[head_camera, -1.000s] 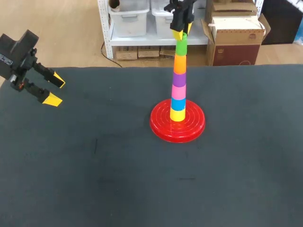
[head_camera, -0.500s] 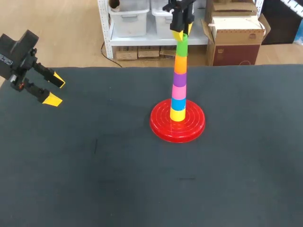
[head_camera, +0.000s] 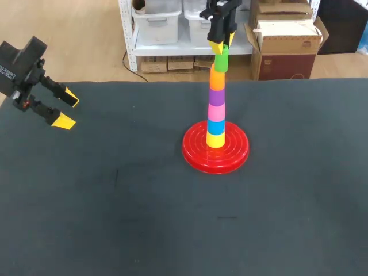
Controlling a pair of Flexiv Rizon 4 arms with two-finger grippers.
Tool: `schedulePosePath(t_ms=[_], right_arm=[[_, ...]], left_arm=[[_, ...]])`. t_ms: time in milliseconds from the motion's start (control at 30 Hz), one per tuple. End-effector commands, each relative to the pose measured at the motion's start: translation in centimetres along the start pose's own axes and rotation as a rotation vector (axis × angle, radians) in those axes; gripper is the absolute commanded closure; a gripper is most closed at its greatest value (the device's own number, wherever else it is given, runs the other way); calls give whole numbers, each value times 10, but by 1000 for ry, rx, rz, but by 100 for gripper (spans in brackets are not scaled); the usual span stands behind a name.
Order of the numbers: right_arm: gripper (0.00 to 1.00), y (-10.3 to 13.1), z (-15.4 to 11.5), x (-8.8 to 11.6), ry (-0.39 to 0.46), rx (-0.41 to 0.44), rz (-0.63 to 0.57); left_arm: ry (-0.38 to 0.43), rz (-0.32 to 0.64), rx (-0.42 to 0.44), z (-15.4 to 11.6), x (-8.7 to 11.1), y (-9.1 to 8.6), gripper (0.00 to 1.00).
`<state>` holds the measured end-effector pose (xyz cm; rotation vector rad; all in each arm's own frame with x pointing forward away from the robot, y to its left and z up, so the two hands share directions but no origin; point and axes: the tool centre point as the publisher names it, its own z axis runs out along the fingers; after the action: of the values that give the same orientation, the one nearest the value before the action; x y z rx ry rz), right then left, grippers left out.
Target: Pick up and stack the cylinders on the red base in this order: pink,purple,orange,green
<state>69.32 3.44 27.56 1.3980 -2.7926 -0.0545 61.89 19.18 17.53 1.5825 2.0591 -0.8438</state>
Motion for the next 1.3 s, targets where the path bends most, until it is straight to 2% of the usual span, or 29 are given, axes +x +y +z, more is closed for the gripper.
schedulePosePath(t_ms=[33,400,833,1033,1067,1100,1133,1167,1300], right_arm=[[100,-1,6,-1,-7,5,0],[100,-5,3,-7,-13,23,-4],[100,-9,34,-10,53,-15,14],[100,-8,27,-8,23,-9,2],[89,-8,24,-7,14,-1,-3],[67,-8,20,-7,2,3,-6],[14,-7,16,-7,-9,7,-10],[0,-7,12,-7,-19,13,-15],[0,-4,-6,-5,-69,25,-43]], left_arm=[[-1,1,-1,0,1,0,0],[-1,1,-1,0,1,0,0],[-1,1,-1,0,1,0,0],[-1,1,-1,0,1,0,0],[-1,1,-1,0,1,0,0],[-1,1,-1,0,1,0,0],[-1,1,-1,0,1,0,0],[-1,1,-1,0,1,0,0],[-1,1,-1,0,1,0,0]])
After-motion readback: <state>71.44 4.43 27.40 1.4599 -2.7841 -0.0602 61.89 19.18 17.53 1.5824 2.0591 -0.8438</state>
